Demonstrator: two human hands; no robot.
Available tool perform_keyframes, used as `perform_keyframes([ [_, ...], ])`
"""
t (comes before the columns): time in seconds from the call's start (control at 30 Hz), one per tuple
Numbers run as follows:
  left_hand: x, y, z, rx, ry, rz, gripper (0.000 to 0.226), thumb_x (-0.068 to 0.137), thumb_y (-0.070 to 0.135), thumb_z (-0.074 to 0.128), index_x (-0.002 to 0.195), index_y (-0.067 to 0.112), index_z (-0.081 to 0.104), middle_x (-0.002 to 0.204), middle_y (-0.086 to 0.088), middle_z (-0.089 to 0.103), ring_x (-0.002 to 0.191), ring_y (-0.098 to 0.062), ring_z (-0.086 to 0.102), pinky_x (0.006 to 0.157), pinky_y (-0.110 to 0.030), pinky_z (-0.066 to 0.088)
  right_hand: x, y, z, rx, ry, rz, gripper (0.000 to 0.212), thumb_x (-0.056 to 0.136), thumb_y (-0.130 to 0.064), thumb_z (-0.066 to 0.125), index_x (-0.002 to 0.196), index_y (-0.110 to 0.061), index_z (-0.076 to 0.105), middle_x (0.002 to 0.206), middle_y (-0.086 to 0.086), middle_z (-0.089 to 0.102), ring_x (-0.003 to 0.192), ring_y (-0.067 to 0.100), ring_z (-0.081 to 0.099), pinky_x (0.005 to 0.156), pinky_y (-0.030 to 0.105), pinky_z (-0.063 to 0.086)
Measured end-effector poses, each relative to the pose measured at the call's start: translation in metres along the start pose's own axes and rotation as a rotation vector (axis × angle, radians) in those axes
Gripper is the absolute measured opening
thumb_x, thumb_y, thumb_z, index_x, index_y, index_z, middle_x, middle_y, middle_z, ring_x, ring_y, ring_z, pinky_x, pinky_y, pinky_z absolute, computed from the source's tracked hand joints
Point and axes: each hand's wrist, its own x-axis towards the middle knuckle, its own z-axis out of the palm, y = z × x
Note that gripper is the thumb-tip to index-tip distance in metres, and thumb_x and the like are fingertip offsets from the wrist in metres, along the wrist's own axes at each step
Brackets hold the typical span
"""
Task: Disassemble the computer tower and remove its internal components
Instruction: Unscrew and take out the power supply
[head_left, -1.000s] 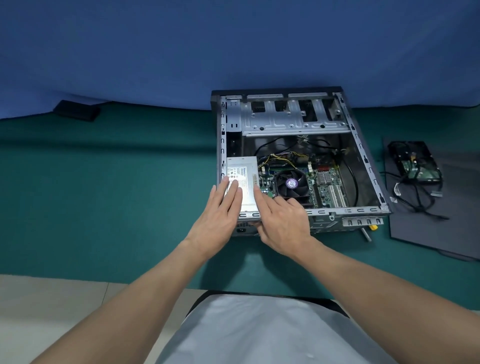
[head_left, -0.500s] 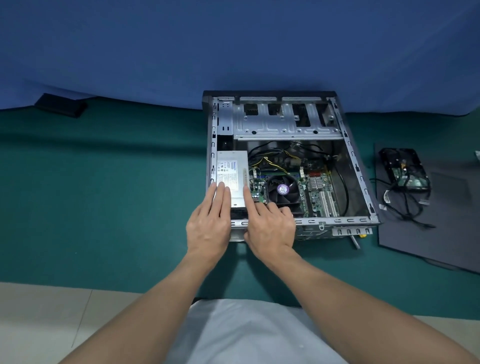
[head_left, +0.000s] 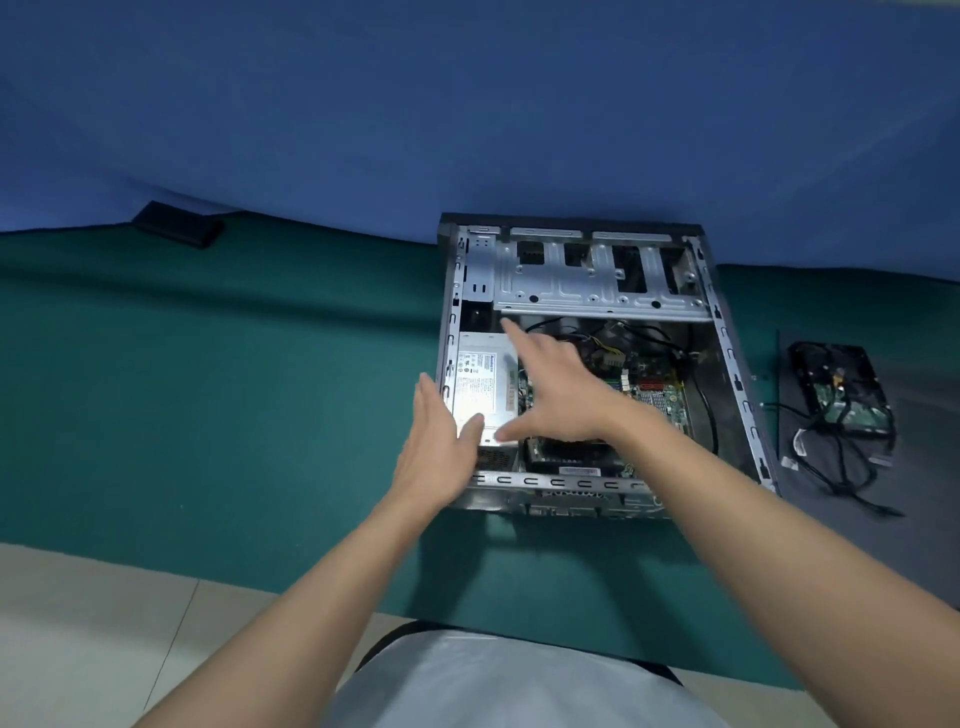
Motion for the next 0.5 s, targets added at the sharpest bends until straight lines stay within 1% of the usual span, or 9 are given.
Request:
perform_keyframes([
  [0.03,0.006,0.007,0.002,-0.025,0.037,-0.099,0.080,0.098,0.040,0.048,0.153,0.016,-0.004,0.161,-0.004,0.012,0.145,-0.026,0.020,0.114,-0.043,0.023,0.008,-0.005,0.001,-0.100,-0.065,-0.015,0.135,0.062,-0.046,0.085,0.148,-0.033,-0.019,0.159,0.008,-0.006,0.145,0.029,-0.006,0.113,0.052,0.015],
  [0.07,0.011,0.011,0.005,-0.064,0.071,-0.185,0.075,0.096,0.039,0.052,0.153,0.019,0.007,0.156,-0.004,0.028,0.139,-0.030,0.033,0.111,-0.047,0.031,0.015,-0.008,0.004,-0.184,-0.110,-0.023,0.141,0.059,-0.046,0.086,0.145,-0.035,-0.025,0.158,0.010,-0.015,0.144,0.029,-0.015,0.113,0.053,0.014],
  [0.1,0.013,0.012,0.006,-0.117,0.098,-0.248,0.070,0.094,0.039,0.056,0.150,0.023,0.018,0.148,-0.002,0.042,0.130,-0.031,0.044,0.106,-0.049,0.037,0.021,-0.010,0.007,-0.244,-0.141,-0.029,0.144,0.058,-0.046,0.087,0.143,-0.036,-0.029,0.156,0.011,-0.022,0.143,0.030,-0.021,0.113,0.054,0.015],
  [0.17,0.015,0.010,0.006,-0.253,0.126,-0.309,0.061,0.088,0.039,0.064,0.140,0.027,0.036,0.132,0.002,0.057,0.117,-0.027,0.055,0.099,-0.049,0.044,0.031,-0.012,0.014,-0.305,-0.180,-0.035,0.145,0.057,-0.043,0.087,0.140,-0.040,-0.032,0.154,0.012,-0.030,0.140,0.030,-0.029,0.112,0.056,0.019],
  [0.23,0.017,0.006,0.005,-0.401,0.117,-0.350,0.063,0.083,0.037,0.071,0.137,0.025,0.042,0.127,0.000,0.060,0.113,-0.026,0.058,0.097,-0.048,0.047,0.038,-0.013,0.018,-0.318,-0.206,-0.041,0.143,0.058,-0.037,0.086,0.139,-0.043,-0.032,0.151,0.013,-0.034,0.137,0.031,-0.035,0.110,0.058,0.023],
  [0.3,0.020,0.003,0.003,-0.521,0.090,-0.414,0.072,0.079,0.035,0.077,0.140,0.021,0.041,0.130,-0.004,0.058,0.115,-0.029,0.058,0.098,-0.049,0.047,0.045,-0.014,0.019,-0.328,-0.223,-0.056,0.142,0.056,-0.034,0.085,0.138,-0.046,-0.031,0.152,0.015,-0.032,0.136,0.034,-0.036,0.107,0.059,0.028],
  [0.4,0.023,0.004,0.002,-0.583,0.086,-0.459,0.073,0.075,0.030,0.081,0.137,0.019,0.044,0.125,-0.005,0.061,0.107,-0.029,0.063,0.095,-0.048,0.050,0.049,-0.012,0.018,-0.376,-0.183,-0.098,0.141,0.050,-0.039,0.085,0.139,-0.048,-0.024,0.154,0.017,-0.016,0.139,0.041,-0.021,0.100,0.057,0.037],
  [0.47,0.024,0.007,0.003,-0.560,0.093,-0.466,0.076,0.073,0.029,0.082,0.137,0.019,0.043,0.121,-0.004,0.062,0.103,-0.027,0.064,0.093,-0.047,0.051,0.047,-0.006,0.018,-0.374,-0.143,-0.129,0.140,0.048,-0.043,0.084,0.141,-0.047,-0.021,0.153,0.016,-0.010,0.138,0.042,-0.015,0.098,0.058,0.038],
  [0.5,0.024,0.008,0.003,-0.548,0.088,-0.473,0.080,0.071,0.030,0.083,0.138,0.019,0.042,0.122,-0.004,0.062,0.104,-0.027,0.064,0.094,-0.047,0.051,0.045,-0.002,0.019,-0.364,-0.125,-0.144,0.139,0.047,-0.044,0.083,0.141,-0.047,-0.020,0.153,0.016,-0.009,0.138,0.042,-0.014,0.098,0.058,0.038],
])
